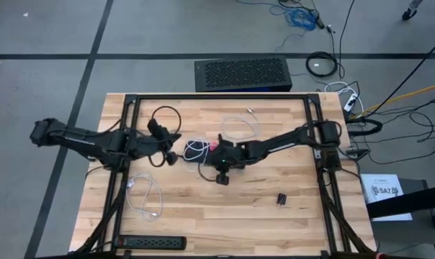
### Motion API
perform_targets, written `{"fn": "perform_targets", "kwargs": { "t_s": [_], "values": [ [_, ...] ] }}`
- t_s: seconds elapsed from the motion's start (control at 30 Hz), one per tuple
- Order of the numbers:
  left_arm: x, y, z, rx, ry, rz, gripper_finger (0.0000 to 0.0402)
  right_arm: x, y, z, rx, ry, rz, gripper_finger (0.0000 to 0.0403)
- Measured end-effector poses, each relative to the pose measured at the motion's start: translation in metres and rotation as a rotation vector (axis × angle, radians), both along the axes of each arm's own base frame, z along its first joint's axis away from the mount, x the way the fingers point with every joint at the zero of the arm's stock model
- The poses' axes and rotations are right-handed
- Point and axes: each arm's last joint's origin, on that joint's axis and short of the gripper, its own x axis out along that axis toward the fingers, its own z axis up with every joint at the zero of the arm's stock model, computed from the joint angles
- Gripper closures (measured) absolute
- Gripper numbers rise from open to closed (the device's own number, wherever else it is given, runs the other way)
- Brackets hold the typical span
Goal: Insert USB
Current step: Move the center black outlet extension to the top left of the table
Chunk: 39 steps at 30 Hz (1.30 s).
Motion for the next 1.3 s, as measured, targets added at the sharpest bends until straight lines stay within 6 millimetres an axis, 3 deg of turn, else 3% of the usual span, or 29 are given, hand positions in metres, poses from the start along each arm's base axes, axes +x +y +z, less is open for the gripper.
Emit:
{"fn": "perform_targets", "kwargs": {
  "t_s": [0.27,0.53,0.63,0.73,0.87,0.97,1.03,1.13,1.3],
  "values": [
    [-0.005,-0.014,0.007,0.026,-0.045,-0.074,0.0397,0.023,-0.036,-0.013,-0.076,0.03,-0.116,0.0401],
    [-0.006,-0.015,0.007,0.054,-0.042,-0.049,0.0397,0.031,-0.104,-0.003,-0.103,-0.012,-0.148,0.0401],
    [-0.008,-0.015,0.008,0.069,-0.043,-0.045,0.0397,0.028,-0.117,0.015,-0.087,-0.033,-0.116,0.0401],
    [-0.011,-0.014,0.011,0.066,-0.06,-0.046,0.0397,0.02,-0.119,0.047,-0.117,-0.046,-0.079,0.0401],
    [-0.015,-0.015,0.015,0.065,-0.082,-0.061,0.0397,-0.004,-0.11,0.082,-0.14,0.022,-0.025,0.0401],
    [-0.018,-0.017,0.017,0.061,-0.096,-0.074,0.0397,-0.027,-0.104,0.094,-0.13,0.157,-0.019,0.0401],
    [-0.019,-0.019,0.017,0.058,-0.097,-0.091,0.0397,-0.04,-0.102,0.088,-0.126,0.267,-0.033,0.0401],
    [-0.019,-0.021,0.016,0.049,-0.091,-0.12,0.0397,-0.054,-0.099,0.058,-0.119,0.367,-0.054,0.0401],
    [-0.02,-0.024,0.014,0.045,-0.068,-0.133,0.0397,-0.066,-0.099,0.013,-0.169,0.329,-0.13,0.0401]
  ]
}}
